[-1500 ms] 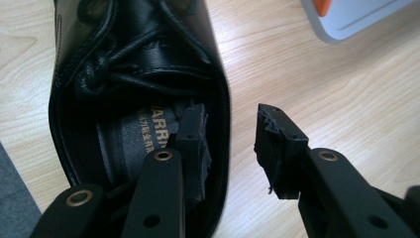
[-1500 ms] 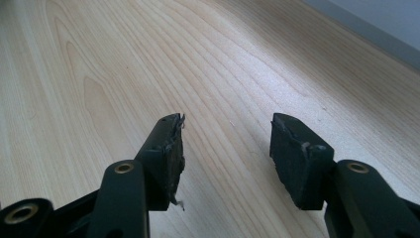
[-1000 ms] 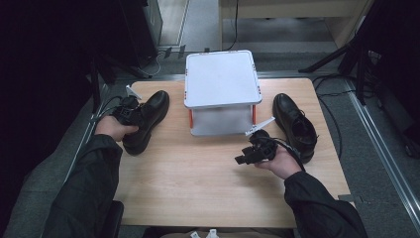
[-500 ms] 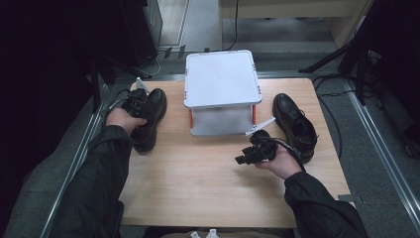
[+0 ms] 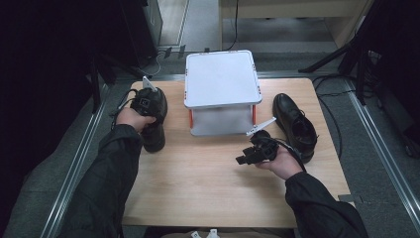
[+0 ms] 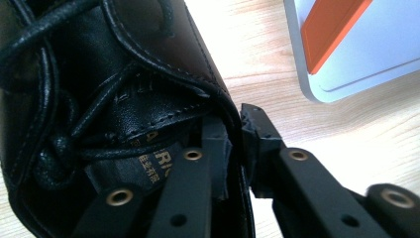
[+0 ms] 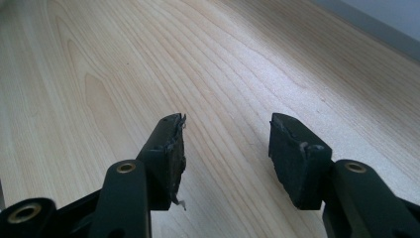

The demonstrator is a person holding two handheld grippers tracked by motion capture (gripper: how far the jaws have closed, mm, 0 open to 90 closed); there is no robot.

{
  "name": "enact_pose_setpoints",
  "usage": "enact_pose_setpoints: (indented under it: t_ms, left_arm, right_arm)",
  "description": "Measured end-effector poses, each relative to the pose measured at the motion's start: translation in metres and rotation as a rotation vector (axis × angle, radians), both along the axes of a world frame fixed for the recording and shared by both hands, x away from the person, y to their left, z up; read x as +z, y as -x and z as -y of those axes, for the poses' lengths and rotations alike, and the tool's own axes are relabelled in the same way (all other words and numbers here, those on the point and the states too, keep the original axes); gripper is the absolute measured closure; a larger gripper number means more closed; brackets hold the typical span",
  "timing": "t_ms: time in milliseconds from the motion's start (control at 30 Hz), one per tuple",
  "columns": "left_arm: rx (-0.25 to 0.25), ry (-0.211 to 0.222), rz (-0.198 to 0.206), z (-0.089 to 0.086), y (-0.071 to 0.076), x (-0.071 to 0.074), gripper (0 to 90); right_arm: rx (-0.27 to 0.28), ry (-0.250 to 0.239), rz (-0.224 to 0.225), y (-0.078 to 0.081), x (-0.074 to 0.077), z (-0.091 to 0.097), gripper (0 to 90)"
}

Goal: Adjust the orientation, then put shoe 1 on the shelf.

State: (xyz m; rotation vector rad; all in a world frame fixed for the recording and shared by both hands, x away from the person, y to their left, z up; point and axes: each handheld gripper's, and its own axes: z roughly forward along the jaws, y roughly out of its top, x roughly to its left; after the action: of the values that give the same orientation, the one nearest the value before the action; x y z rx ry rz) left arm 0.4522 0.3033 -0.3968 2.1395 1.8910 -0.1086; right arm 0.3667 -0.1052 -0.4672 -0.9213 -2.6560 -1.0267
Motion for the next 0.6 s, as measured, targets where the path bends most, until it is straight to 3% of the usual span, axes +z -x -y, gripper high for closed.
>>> enact_pose_setpoints:
  t_ms: [200, 600]
  left_arm:
    - [-0.005, 0.038, 0.008, -0.005, 0.004, 0.008, 70.5]
    - [0.043, 0.100, 0.039, -0.043, 0.020, 0.035, 68.6]
  right_arm:
    - [0.003, 0.000, 0.002, 0.000, 0.000, 0.000, 48.6]
    - [0.007, 0.004, -0.003, 0.001, -0.001, -0.001, 48.6]
